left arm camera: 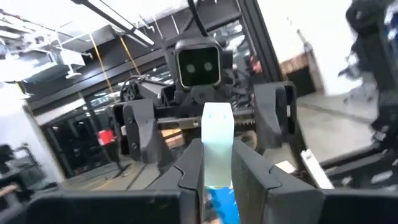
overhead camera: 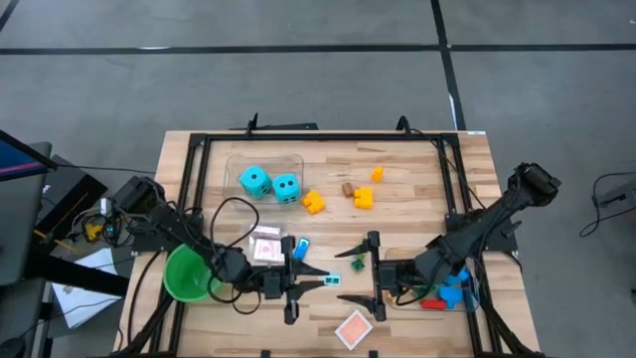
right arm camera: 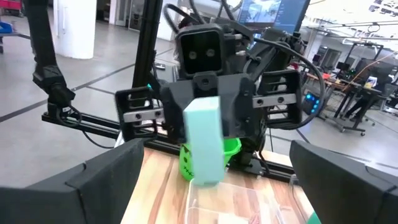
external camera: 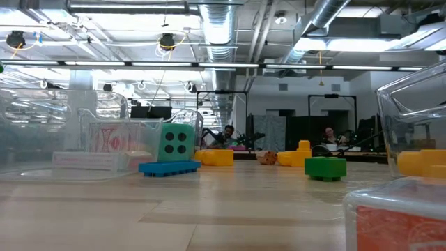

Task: Pick & Place Toys
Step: Put the light blue game piece into the bottom right transparent bin, then put the green game piece into the bottom right transparent bin

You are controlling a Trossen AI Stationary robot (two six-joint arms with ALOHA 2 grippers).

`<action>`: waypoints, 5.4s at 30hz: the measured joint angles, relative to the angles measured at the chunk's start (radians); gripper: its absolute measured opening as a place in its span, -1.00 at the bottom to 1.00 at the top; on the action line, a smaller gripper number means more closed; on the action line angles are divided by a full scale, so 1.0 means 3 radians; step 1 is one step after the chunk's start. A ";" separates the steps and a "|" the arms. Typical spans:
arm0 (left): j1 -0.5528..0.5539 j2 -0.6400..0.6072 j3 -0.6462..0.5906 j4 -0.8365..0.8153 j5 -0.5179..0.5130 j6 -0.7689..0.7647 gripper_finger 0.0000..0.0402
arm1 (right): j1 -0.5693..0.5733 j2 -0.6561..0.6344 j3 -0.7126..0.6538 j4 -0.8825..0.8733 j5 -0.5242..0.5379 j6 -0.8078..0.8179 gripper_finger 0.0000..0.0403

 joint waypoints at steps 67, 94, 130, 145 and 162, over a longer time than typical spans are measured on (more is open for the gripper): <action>0.0093 -0.0014 0.0000 -0.0308 -0.0920 -0.0018 -0.27 | -0.0046 -0.0001 -0.0004 -0.0084 0.0300 0.0098 -0.73; -0.0448 -0.1151 -0.0005 -0.1734 -0.1426 -0.0200 -0.27 | 0.0079 -0.0613 0.0003 -0.2115 0.0607 0.2507 -0.71; 0.0703 -0.1389 -0.0151 -0.1618 0.0242 0.0063 -0.30 | 0.1106 0.0001 0.0002 -0.4711 -0.0110 0.7604 -0.71; 0.0759 -0.1389 -0.0151 -0.1619 0.0396 -0.0023 -0.31 | 0.1119 0.0102 0.0002 -0.4789 -0.0285 0.7603 -0.70; 0.0749 -0.1387 -0.0151 -0.1647 0.0398 -0.0129 -0.30 | 0.1119 0.0100 0.0002 -0.4787 -0.0298 0.7542 -0.47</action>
